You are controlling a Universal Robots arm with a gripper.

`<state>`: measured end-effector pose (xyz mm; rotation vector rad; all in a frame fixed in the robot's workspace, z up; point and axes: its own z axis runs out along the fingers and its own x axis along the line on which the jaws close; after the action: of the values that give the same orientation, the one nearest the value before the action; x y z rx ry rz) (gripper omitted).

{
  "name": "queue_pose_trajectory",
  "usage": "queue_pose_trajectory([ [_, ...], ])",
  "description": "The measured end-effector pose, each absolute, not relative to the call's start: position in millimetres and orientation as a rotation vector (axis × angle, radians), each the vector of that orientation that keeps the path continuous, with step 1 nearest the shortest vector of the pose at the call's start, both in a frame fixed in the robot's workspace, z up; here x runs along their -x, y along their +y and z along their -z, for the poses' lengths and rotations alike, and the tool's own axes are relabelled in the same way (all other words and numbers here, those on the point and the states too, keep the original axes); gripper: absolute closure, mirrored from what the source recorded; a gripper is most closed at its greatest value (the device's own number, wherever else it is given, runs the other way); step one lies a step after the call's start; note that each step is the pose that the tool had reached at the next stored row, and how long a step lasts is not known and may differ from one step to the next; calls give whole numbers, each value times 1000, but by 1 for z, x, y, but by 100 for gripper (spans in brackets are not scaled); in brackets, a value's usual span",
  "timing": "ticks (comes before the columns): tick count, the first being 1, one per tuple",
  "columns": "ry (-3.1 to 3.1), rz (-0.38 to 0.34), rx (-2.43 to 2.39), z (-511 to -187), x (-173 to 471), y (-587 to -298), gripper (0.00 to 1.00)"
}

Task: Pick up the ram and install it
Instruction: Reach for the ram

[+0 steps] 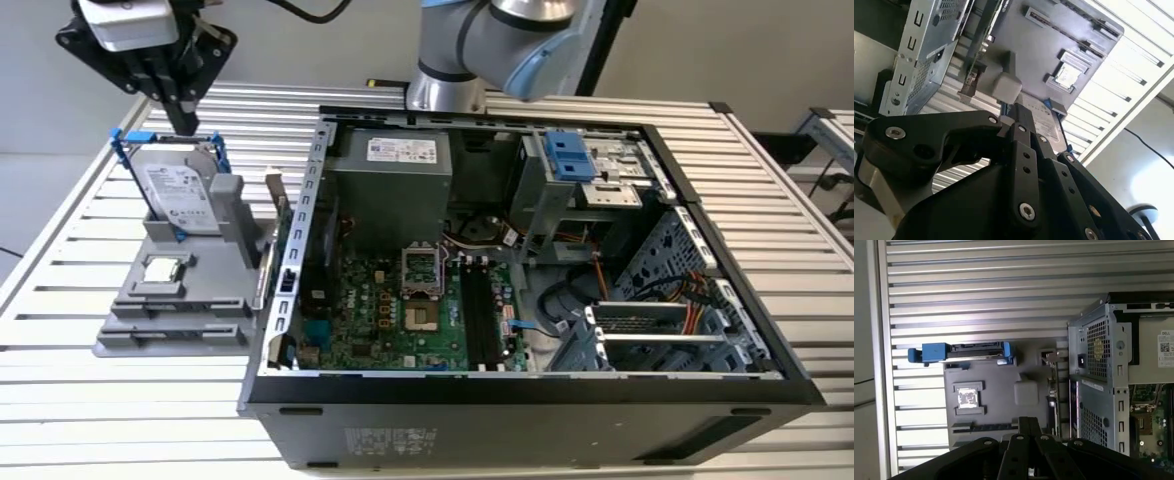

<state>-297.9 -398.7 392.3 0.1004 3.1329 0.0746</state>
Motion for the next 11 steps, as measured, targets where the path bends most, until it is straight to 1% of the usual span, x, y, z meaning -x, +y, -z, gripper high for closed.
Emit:
queue_pose_trajectory([
  [11,3133,-75,-95,-392,329,-399,100],
])
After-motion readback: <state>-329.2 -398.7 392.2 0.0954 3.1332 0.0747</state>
